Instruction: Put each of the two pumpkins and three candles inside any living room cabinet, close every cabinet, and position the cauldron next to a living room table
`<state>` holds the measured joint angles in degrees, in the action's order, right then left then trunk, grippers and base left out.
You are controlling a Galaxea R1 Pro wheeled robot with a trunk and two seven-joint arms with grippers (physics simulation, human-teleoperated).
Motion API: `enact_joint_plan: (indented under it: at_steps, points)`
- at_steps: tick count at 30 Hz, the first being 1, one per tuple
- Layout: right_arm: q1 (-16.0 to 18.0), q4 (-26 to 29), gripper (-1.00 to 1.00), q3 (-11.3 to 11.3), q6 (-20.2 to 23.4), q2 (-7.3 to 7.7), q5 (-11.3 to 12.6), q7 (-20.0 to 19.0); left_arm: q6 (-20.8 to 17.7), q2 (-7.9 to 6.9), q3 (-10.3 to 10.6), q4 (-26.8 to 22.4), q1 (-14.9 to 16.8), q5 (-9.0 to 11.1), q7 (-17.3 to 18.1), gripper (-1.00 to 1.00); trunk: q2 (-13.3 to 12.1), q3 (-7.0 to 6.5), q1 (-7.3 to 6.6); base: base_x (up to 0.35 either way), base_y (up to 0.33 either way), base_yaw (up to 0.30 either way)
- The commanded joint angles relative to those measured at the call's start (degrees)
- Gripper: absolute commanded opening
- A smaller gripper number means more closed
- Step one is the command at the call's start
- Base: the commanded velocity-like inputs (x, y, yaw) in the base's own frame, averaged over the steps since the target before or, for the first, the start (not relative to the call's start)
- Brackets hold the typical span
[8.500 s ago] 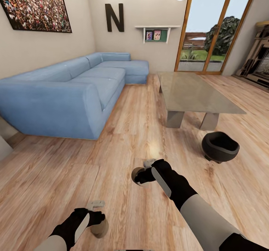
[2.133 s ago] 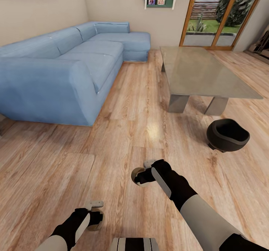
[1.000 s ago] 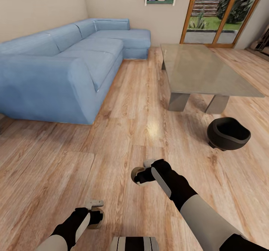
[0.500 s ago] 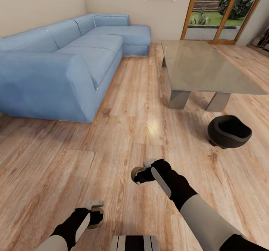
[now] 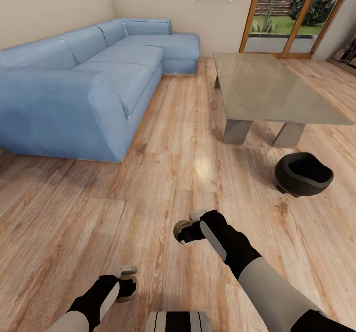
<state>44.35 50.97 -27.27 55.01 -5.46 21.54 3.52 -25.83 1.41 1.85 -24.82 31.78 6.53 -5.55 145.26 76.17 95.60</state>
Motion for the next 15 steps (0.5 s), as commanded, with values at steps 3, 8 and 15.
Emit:
enact_joint_plan:
  at_steps: [3,8,15]
  points:
    - [0.0,0.1,-1.00,-0.1,0.2,0.01,0.6,0.5,-0.3,0.00,0.2,0.0,0.0,0.9,-0.3,-1.00,0.0,-0.39,-0.05,0.000,0.000,0.000]
    - [0.0,0.0,-1.00,-0.1,0.2,0.01,0.5,0.5,-0.3,-0.03,0.2,-0.2,0.0,1.0,-0.3,-1.00,-0.1,-1.50,-0.18,0.000,0.000,0.000]
    - [0.0,0.0,-1.00,0.0,0.3,0.03,0.5,0.5,-0.3,-0.08,0.0,-0.4,0.0,1.0,-0.3,-1.00,-0.2,-3.05,-0.36,0.000,0.000,0.000]
